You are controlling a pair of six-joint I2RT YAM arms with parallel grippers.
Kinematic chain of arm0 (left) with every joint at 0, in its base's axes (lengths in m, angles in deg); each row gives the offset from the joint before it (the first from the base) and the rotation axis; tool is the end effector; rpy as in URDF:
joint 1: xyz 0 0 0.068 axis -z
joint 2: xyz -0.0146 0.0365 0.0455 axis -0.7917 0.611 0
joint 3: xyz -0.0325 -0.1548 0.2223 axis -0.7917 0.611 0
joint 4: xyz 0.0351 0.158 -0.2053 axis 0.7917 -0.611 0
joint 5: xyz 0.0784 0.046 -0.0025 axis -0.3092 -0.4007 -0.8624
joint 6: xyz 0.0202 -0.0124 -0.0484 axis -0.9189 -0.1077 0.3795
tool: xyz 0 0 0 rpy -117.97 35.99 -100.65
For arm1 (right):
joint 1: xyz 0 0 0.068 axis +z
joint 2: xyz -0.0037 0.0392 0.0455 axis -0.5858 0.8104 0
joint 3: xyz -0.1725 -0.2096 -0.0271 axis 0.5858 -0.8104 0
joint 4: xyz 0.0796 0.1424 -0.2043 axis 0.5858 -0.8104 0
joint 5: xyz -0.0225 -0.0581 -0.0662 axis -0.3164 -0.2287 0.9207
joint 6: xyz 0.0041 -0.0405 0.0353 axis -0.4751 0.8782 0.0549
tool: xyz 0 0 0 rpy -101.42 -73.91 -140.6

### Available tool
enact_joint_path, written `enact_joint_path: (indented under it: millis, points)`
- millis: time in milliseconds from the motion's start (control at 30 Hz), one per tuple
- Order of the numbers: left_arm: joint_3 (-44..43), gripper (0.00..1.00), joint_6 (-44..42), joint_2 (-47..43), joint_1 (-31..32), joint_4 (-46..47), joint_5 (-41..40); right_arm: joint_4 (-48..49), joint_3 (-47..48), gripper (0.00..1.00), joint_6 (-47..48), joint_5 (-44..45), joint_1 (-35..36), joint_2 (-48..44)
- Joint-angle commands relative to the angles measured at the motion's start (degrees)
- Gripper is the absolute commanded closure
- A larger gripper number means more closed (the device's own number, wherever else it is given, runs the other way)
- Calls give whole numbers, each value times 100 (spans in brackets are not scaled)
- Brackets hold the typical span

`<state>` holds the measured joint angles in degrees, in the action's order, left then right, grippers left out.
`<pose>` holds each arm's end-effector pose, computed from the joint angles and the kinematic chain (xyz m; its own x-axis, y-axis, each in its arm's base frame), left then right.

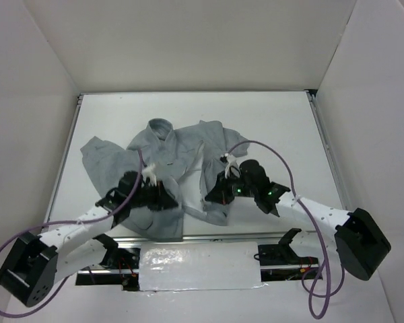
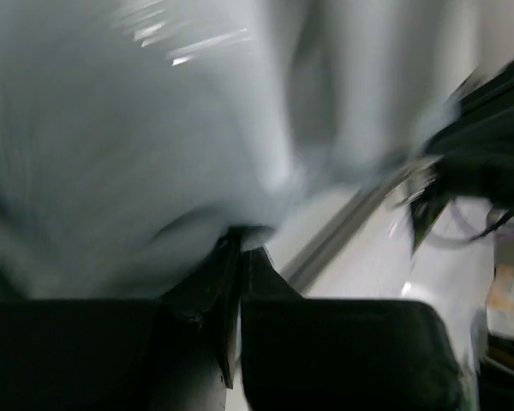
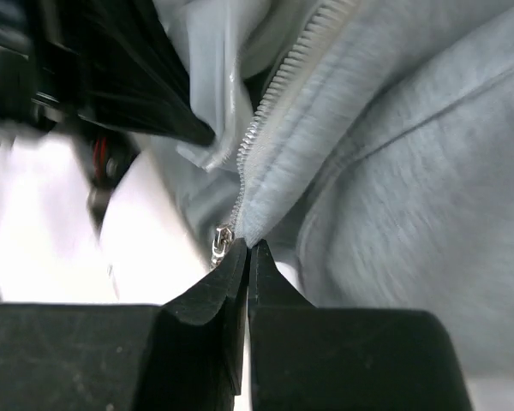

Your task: Zip up the jacket

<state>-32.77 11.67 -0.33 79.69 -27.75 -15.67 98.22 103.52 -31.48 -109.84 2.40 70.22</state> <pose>0.1769 -0.1091 0.1982 -0.7849 -0.2595 -0.5627 0.3292 0.5948 -0.7334 0.1754 0.1596 0.2166 -0.6721 -0.0635 -0.7378 -0.6597 0.5038 0.5577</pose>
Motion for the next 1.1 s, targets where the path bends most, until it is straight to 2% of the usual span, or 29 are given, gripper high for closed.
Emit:
enact_joint_path:
  millis: [0, 33, 133, 267, 400, 433, 467, 500, 667, 767, 833, 1067]
  points:
    - [254, 100, 539, -1087, 778, 303, -894, 431, -25, 100, -74, -232, 487, -553]
    - [351, 100, 609, -1533, 1146, -73, -1141, 273, -112, 100, -65, -223, 568, -606]
    - [475, 100, 750, -2117, 1395, -445, -1276, 351, -436, 100, -108, -302, 1007, -852]
    - [992, 100, 1162, -2337, 1632, 62, -748, 877, -947, 100, -625, 14, 1675, -853]
    - [1459, 100, 1409, -2197, 2220, 563, -1317, 1370, -1159, 100, -1022, 663, 2360, -117]
    - [1651, 100, 1505, -2179, 2265, 773, -1345, 1388, -1202, 100, -1066, 1240, 2553, -27]
    - [1740, 100, 1576, -2188, 2283, 993, -1354, 1440, -1264, 100, -1223, 1480, 2572, 52]
    - [1845, 100, 1628, -2162, 2292, 1369, -1354, 1884, -1386, 100, -1320, 1587, 2572, 105]
    - [1899, 100, 1734, -2196, 2397, 1558, -1687, 2714, -1958, 100, -2329, 2693, 2677, 150]
    - [2180, 100, 1989, -2424, 2503, 1750, -2030, 3285, -2379, 100, -3041, 3632, 2914, -52]
    - [2636, 100, 2261, -2714, 2564, 2004, -2267, 3217, -2389, 100, -3306, 3994, 3047, -166]
    - [3138, 100, 2534, -3541, 2827, 1962, -3031, 3049, -1818, 100, -3580, 3663, 3205, 281]
